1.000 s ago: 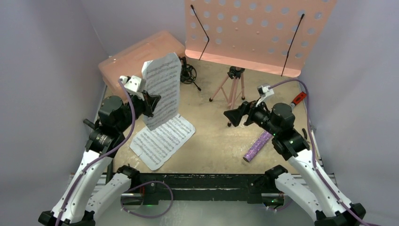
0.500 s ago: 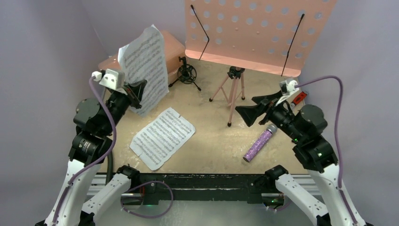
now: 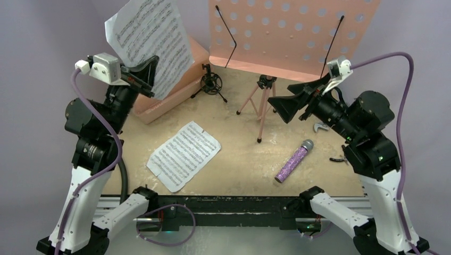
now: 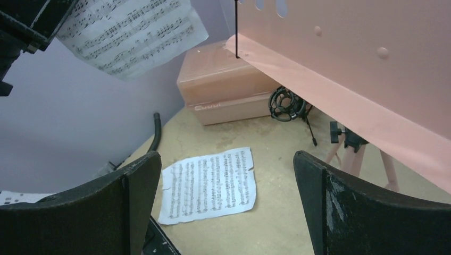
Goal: Set up the instrument practice props
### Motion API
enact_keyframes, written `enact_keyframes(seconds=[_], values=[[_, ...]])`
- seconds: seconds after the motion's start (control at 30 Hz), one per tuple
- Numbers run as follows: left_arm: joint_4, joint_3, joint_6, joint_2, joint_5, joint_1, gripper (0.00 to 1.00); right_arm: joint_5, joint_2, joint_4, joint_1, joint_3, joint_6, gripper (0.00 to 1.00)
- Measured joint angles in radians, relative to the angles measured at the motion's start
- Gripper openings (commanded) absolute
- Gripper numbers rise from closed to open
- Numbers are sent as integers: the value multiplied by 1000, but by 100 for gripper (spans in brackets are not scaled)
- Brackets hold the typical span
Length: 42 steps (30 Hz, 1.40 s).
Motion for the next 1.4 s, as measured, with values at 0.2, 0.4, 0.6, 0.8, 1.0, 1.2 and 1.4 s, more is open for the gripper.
enact_keyframes(seconds=[0.2,0.4,0.6,0.8,1.0,1.2,1.4], values=[[65,70,-31,83,85,0,0,-66,104,-3,0,108,-7,94],[129,180,-114,206,218,0,0,-124,170,16,0,159,-6,92],[160,250,-193,294,373,0,0,-240,278,42,0,299,-6,90],[186,269,-249,311,475,0,0,-320,351,54,0,383,-6,90],[243,318,-330,337,550,0,0,-311,358,63,0,403,-6,90],[317,325,-388,358,599,0,0,-217,352,70,0,433,-9,92],[432,319,-479,394,624,0,0,-144,347,55,0,457,-31,92]])
